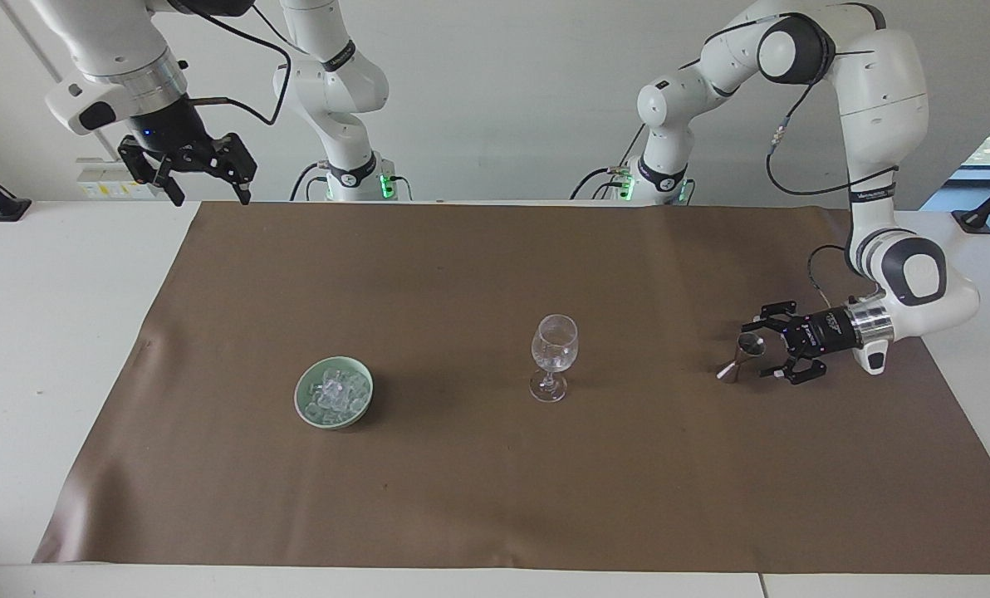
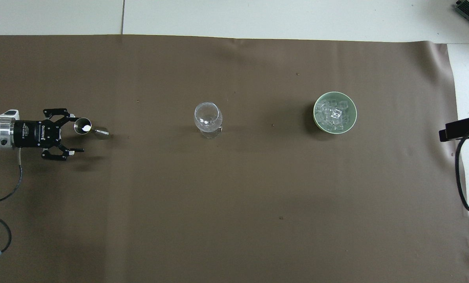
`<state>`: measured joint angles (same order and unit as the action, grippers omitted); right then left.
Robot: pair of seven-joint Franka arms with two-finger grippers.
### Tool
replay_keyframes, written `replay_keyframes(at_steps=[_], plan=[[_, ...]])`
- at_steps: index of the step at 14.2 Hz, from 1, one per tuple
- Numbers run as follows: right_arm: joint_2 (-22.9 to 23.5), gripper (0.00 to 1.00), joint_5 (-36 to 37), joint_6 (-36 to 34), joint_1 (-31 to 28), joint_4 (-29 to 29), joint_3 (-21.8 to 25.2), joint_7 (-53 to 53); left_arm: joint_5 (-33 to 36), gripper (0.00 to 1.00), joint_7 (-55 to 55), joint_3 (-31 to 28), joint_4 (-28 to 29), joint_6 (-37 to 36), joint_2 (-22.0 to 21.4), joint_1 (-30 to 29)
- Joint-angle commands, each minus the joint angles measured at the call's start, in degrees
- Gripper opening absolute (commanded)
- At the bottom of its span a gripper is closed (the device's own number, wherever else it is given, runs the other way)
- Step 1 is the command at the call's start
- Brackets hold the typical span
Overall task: Pour wine and add ice with both arms
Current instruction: 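Reach the left gripper to the silver jigger and grasp it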
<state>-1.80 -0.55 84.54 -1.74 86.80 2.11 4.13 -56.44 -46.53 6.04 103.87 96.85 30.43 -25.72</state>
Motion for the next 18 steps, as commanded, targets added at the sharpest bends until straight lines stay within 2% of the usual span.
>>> replay_keyframes(at_steps=[1, 8, 12, 16, 18], plan=[[-0.7, 1.0, -0.9, 0.4, -0.2, 0.8, 0.1, 0.3, -3.1, 1.0, 1.7, 0.2, 3.3, 2.9, -1.4, 1.0], [-0.7, 1.0, -0.9, 0.4, -0.2, 0.8, 0.1, 0.3, -5.2, 1.0, 1.8, 0.2, 4.1, 3.2, -1.5, 1.9], [-0.7, 1.0, -0.9, 0.4, -0.2, 0.8, 0.1, 0.3, -5.2, 0.73, 1.8, 0.2, 4.1, 3.2, -1.5, 1.9], [-0.7, 1.0, -0.9, 0.4, -0.1, 0.8, 0.1, 0.3, -5.2, 0.5, 1.7, 0.2, 4.0, 3.2, -1.5, 1.8], [-0.7, 1.0, -0.9, 0.4, -0.1, 0.8, 0.1, 0.3, -5.2, 0.41, 1.7, 0.2, 4.0, 3.2, -1.4, 1.8]])
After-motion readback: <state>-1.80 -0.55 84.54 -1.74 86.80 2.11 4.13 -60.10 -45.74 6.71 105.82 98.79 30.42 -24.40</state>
